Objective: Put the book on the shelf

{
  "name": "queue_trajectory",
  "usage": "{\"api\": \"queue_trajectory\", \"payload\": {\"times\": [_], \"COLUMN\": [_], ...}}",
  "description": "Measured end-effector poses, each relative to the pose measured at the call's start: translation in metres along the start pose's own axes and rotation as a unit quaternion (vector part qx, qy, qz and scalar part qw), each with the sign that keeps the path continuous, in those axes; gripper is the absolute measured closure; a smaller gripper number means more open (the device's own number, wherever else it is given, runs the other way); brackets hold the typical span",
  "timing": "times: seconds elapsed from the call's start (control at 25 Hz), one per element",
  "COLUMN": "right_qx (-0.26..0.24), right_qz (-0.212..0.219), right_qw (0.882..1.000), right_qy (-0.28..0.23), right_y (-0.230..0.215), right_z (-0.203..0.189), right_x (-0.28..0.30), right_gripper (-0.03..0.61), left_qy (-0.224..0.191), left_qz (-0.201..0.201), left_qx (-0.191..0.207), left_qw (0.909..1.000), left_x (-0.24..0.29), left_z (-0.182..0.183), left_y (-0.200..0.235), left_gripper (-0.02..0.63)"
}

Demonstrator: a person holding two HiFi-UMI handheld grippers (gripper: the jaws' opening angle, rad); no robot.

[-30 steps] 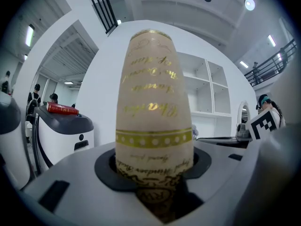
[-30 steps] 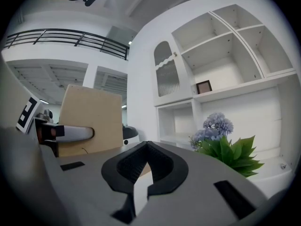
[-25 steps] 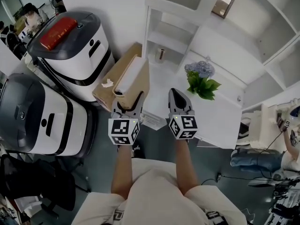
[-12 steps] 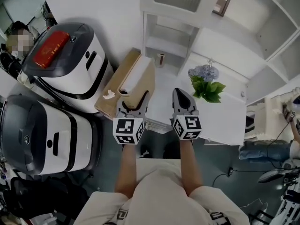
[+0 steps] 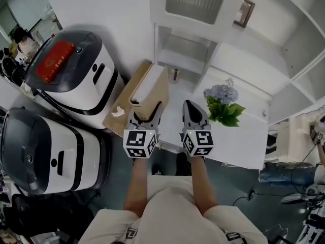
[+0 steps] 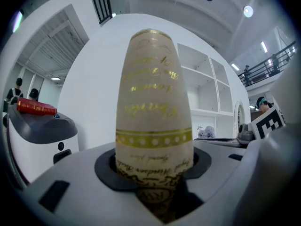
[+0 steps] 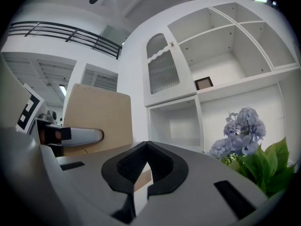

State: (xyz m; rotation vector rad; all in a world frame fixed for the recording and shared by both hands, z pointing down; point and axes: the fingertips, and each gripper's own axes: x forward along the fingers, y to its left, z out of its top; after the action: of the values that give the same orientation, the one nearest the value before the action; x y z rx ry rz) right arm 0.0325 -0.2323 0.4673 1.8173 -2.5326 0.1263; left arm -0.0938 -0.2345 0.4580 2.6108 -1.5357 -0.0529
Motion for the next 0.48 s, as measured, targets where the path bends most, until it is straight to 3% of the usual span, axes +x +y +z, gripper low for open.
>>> {"api": "queue_trajectory", "payload": {"times": [0.48], "right_qx": [-0.003], "right_qz": [0.02], "right_qw": [1.0], "right_qy": [-0.005], "right_y": [-0.015], "right_z": [0.011], "right_x": [0.046], "right_gripper": [0.552], "left_qy": [0.007], "left_qz": [-0.007], "left_qx": [0.014], "left_qw": [0.9999], "left_x": [0.079], "left_z": [0.005], "left_y": [0.007], "left_gripper": [0.377]}}
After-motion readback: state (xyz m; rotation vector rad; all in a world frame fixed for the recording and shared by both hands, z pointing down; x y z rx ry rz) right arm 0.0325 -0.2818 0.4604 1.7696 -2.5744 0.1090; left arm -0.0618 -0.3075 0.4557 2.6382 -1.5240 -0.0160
